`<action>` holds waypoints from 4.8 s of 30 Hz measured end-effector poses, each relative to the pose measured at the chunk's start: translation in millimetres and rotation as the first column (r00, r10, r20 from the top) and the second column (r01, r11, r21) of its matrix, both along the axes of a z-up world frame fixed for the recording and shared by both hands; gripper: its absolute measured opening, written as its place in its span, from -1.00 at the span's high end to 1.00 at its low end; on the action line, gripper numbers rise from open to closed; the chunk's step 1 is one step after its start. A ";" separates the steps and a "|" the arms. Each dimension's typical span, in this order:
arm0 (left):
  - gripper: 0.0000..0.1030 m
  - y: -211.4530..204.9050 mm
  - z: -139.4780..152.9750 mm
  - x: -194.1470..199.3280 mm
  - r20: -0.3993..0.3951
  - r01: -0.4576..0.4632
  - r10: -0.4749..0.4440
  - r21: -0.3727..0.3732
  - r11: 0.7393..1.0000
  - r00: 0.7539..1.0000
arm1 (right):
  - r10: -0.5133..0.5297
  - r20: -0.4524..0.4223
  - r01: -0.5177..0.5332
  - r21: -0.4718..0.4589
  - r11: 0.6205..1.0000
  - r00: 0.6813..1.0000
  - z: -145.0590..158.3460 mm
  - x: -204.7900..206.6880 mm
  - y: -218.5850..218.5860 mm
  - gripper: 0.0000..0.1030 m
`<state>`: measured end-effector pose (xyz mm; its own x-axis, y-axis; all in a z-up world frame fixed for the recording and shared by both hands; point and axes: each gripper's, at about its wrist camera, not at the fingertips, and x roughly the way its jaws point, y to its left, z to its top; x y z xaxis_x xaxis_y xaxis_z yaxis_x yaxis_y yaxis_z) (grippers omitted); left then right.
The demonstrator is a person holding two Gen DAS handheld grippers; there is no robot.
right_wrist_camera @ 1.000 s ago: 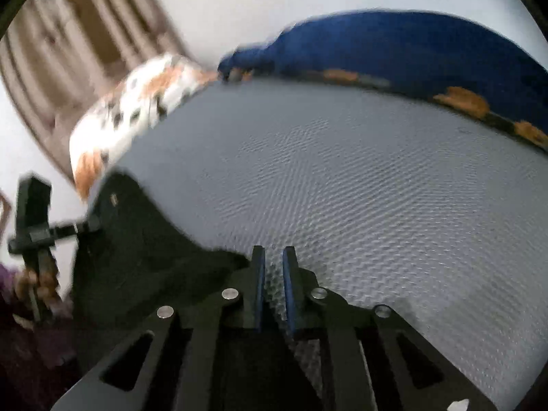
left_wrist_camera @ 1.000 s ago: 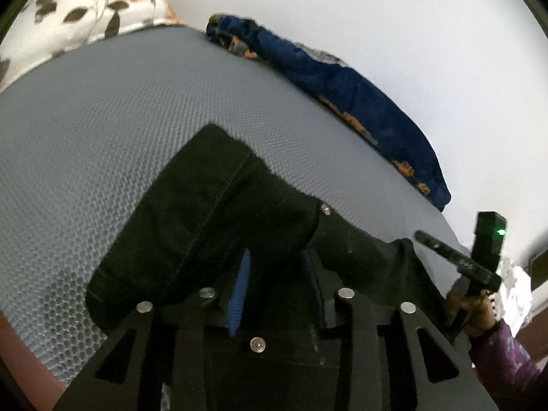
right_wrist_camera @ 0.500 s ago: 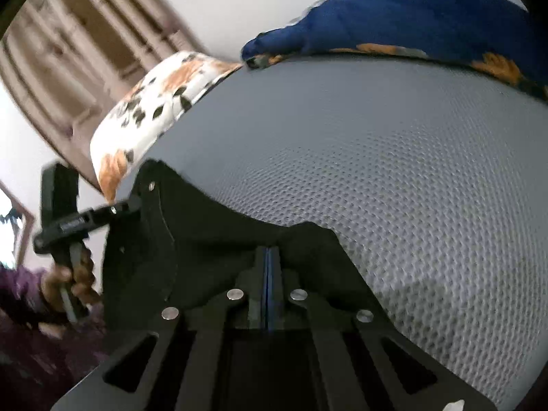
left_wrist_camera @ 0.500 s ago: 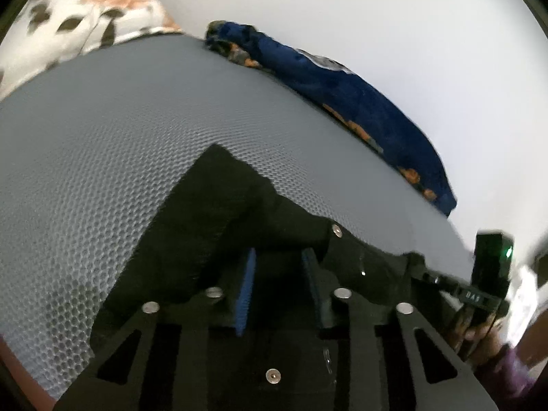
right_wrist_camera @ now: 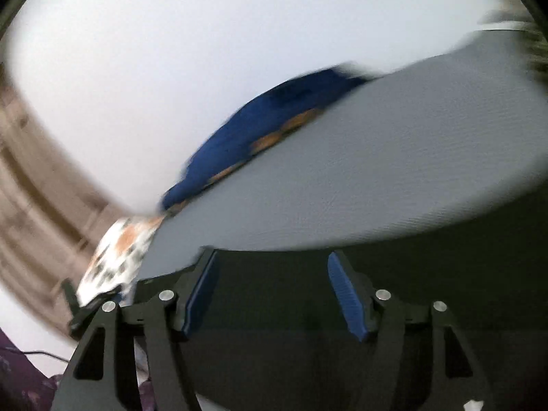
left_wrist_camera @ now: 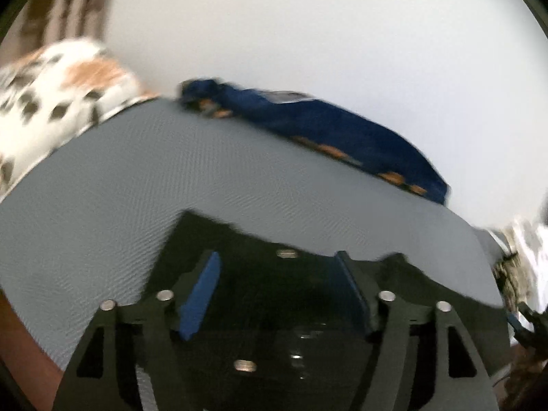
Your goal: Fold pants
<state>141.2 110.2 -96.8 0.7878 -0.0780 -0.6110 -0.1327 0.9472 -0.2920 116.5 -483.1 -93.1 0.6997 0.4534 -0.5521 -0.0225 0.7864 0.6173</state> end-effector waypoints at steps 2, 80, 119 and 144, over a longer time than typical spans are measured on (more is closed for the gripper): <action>-0.46 -25.4 7.1 -0.2 0.018 0.067 -0.067 0.002 0.998 0.998 | -0.151 -0.046 0.153 0.030 0.988 0.987 -3.5 -64.0 -63.7 -0.25; -0.52 -29.9 -35.3 0.3 -0.212 0.145 -0.205 -0.268 0.952 0.956 | 0.337 -0.105 -0.328 0.094 0.940 0.936 -39.0 18.9 225.8 0.87; -0.52 -111.5 -49.7 9.5 -0.293 0.508 -0.652 -0.437 0.742 0.700 | 0.324 -0.148 -0.273 0.288 0.918 0.934 -37.6 -53.1 156.1 0.21; 0.80 -114.8 -81.4 -0.9 -0.322 0.388 -0.613 -0.545 0.743 0.722 | 0.238 -0.156 -0.169 0.362 0.917 0.959 -47.2 -51.6 114.4 0.04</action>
